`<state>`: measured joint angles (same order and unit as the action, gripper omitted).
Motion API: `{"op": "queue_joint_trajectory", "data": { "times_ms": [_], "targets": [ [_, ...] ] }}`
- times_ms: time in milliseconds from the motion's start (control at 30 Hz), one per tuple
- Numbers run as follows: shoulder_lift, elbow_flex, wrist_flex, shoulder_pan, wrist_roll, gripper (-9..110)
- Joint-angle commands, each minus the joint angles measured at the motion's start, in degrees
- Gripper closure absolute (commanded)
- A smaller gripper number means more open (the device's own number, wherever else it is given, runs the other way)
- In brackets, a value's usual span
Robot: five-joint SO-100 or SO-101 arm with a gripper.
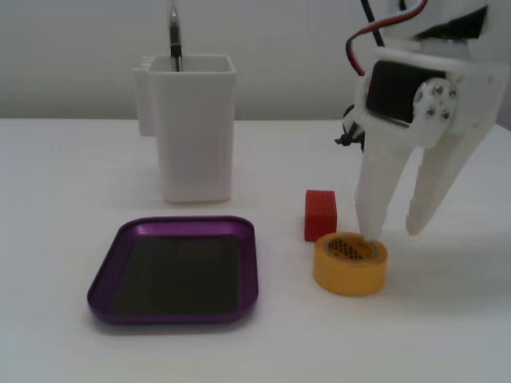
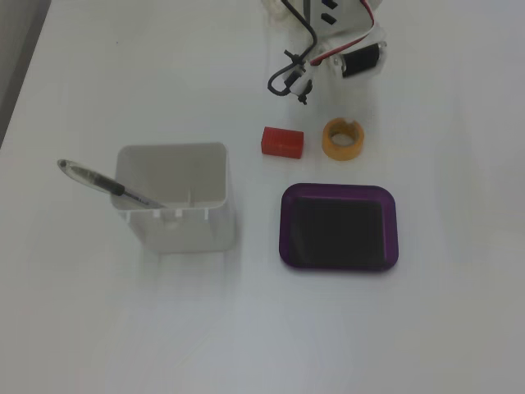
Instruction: Grab up the yellow tape and put it in the box.
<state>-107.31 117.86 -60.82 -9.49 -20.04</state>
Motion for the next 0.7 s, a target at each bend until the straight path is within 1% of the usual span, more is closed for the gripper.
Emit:
{"op": "queue_joint_trajectory", "data": {
  "times_ms": [0, 333, 667],
  "targets": [
    [-0.3, 0.5, 2.5, 0.2, -0.1, 88],
    [-0.2, 4.8, 7.5, 0.2, -0.1, 88],
    [-0.1, 5.8, 8.3, 0.2, -0.4, 89]
  ]
}}
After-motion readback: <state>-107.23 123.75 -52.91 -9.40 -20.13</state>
